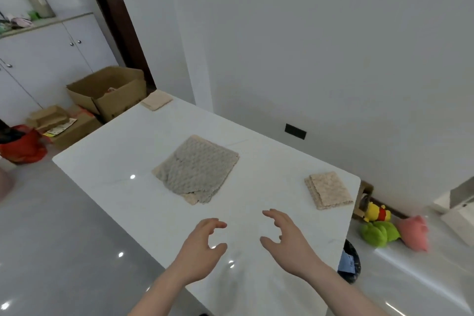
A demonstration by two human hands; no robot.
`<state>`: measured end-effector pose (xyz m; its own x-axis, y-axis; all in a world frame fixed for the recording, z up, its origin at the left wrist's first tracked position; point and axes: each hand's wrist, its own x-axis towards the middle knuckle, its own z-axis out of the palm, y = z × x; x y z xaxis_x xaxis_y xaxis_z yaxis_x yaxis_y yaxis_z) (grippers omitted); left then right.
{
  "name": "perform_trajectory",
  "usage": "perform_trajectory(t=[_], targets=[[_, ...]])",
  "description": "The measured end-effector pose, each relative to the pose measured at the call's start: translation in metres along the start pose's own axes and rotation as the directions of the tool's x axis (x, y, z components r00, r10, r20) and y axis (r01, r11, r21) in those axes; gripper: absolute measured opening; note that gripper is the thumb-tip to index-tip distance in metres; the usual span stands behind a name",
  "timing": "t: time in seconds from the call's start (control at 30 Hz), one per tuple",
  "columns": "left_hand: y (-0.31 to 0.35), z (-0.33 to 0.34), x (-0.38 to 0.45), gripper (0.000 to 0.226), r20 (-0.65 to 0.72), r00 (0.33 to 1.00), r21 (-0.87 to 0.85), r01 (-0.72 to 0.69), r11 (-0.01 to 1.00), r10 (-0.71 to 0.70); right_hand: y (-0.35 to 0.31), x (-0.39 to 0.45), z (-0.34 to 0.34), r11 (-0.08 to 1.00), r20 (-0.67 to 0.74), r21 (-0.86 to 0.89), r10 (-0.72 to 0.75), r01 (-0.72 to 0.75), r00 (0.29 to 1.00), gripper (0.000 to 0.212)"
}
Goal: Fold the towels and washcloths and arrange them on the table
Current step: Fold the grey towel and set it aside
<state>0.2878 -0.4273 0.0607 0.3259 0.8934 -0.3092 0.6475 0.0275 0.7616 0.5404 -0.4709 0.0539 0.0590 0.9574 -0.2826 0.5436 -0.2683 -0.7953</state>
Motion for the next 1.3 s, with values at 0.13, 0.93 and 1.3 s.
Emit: perform_trajectory(t=[0.13, 0.93, 1.3], targets=[[-0.027, -0.041, 0.032, 0.04, 0.07, 0.994, 0.059, -0.086, 0.994, 0.082, -0.028, 0.008, 0.037, 0.999, -0.056, 0.003, 0.04, -0.04, 0.998, 0.059], [-0.165, -0.198, -0.034, 0.035, 0.08, 0.997, 0.137, -0.032, 0.99, 0.021, -0.117, -0.018, 0.188, 0.97, -0.139, 0.22, 0.135, -0.102, 0.981, 0.049], [-0.201, -0.264, 0.127, 0.04, 0.292, 0.946, 0.227, -0.212, 0.95, 0.142, -0.158, 0.09, 0.241, 0.942, -0.307, 0.218, 0.314, -0.255, 0.898, 0.046]])
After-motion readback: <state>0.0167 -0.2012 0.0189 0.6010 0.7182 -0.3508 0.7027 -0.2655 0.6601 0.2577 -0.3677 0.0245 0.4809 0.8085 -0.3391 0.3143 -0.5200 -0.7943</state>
